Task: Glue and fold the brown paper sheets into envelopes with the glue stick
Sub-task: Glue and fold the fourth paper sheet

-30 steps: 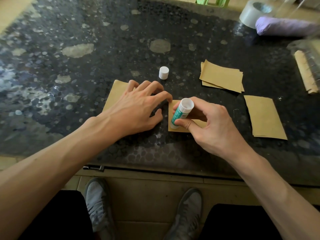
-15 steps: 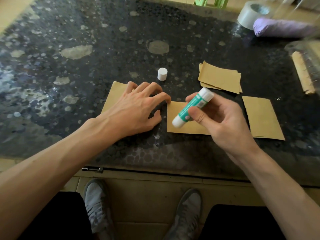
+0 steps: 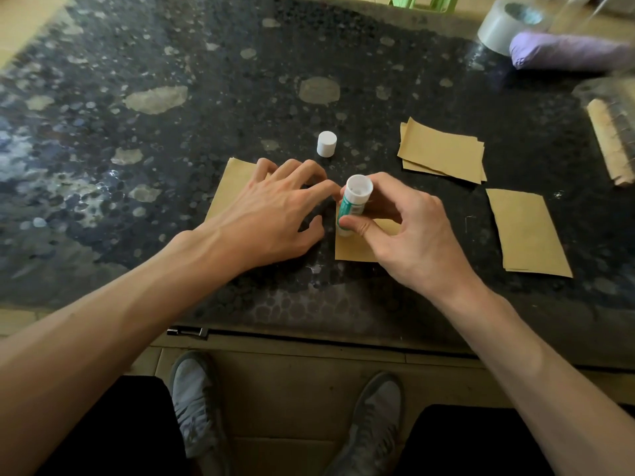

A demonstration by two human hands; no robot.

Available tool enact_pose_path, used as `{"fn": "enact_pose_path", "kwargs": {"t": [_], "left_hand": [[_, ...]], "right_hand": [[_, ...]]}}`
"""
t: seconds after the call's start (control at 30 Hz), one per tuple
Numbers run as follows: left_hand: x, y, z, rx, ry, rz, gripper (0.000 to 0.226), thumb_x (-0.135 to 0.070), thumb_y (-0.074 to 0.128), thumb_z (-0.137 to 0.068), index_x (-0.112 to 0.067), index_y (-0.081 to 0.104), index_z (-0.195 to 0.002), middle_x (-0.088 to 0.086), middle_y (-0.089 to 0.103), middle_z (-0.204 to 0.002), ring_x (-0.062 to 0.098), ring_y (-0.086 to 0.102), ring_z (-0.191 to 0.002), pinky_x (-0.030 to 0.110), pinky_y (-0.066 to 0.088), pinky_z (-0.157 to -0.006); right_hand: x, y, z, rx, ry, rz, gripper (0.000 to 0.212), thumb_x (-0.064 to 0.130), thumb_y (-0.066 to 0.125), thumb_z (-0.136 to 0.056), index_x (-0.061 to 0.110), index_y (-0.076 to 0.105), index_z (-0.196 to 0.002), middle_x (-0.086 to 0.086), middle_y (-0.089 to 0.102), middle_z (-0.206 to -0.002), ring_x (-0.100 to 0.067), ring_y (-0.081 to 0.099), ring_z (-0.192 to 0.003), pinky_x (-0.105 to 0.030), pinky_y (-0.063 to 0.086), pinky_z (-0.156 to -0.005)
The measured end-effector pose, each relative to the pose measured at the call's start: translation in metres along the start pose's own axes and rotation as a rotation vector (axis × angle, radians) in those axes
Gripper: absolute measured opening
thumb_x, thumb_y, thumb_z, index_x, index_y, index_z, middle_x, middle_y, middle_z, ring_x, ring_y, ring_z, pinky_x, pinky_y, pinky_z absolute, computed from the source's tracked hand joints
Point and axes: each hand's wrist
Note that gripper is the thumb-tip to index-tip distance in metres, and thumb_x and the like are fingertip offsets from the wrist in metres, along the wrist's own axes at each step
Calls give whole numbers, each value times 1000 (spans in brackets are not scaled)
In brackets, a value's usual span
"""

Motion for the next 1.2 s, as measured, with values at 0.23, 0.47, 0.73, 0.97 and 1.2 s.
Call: {"fn": "enact_pose_path", "kwargs": {"t": [0.23, 0.47, 0.73, 0.97, 1.2], "left_hand": [[1, 1, 0, -15, 15, 16, 40, -39, 54, -96, -33, 48, -136, -2, 51, -136, 21, 49, -124, 41, 32, -98], [1, 1, 1, -15, 9, 7, 42, -40, 52, -96, -33, 50, -137, -2, 52, -135, 20, 49, -123, 41, 33, -98], [1, 1, 1, -20, 9, -1, 40, -39, 56, -97, -35, 51, -136, -3, 51, -135, 20, 48, -125, 42, 34, -100], [0, 0, 0, -7, 5, 2, 41, -40, 54, -97, -36, 51, -138, -4, 50, -136, 19, 48, -126, 43, 35, -101], [0, 0, 1, -16, -4, 10, 40, -37, 54, -96, -36, 52, -136, -5, 51, -134, 18, 49, -124, 41, 34, -100]], "right_hand": [[0, -3, 3, -11, 12, 0, 39, 49, 80, -86, 27, 67, -114, 32, 63, -101, 14, 63, -102, -8, 50, -89], [-1, -7, 7, 82, 22, -35, 33, 43, 79, -88, 27, 68, -115, 23, 70, -105, 3, 67, -106, -31, 56, -97], [3, -10, 12, 174, 9, -31, 32, 36, 74, -91, 28, 68, -121, 18, 71, -114, -4, 65, -115, -38, 56, -100], [6, -14, 15, 209, -8, -62, 30, 32, 75, -90, 25, 70, -119, 17, 71, -113, -1, 64, -114, -26, 53, -99], [0, -20, 26, 195, 109, -391, 28, 15, 77, -90, 16, 72, -117, 6, 77, -111, -7, 72, -110, -24, 57, -95]]}}
Point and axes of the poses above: each hand's wrist, its own z-axis away from the middle knuckle, its own y-axis out of the palm, x = y × z
